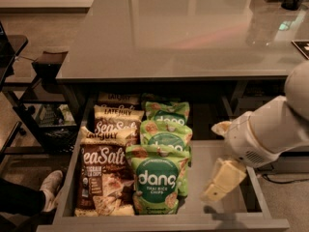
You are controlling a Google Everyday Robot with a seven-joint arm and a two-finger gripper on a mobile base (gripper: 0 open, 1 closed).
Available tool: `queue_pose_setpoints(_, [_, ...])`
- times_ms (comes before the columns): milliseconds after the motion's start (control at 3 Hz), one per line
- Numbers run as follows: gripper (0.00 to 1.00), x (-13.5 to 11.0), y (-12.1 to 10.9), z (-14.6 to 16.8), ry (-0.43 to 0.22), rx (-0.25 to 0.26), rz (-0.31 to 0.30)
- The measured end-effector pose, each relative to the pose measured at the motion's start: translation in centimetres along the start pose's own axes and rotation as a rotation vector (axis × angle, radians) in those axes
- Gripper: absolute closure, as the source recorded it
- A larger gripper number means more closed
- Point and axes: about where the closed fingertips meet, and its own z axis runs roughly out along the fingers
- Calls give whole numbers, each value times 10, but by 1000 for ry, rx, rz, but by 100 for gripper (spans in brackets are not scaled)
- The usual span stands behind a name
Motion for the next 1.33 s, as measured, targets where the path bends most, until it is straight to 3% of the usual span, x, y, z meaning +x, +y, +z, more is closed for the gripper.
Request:
queue_pose_setpoints(333, [0, -29, -2, 45, -181, -33, 60])
queue_pose_setpoints(667, [0, -50, -10, 72, -297, -32, 74])
queue_pose_setpoints(1000, [0, -65, -18, 95, -345, 4, 23])
queue_pose_setpoints(1333, [0, -70, -23, 117, -325, 43, -49])
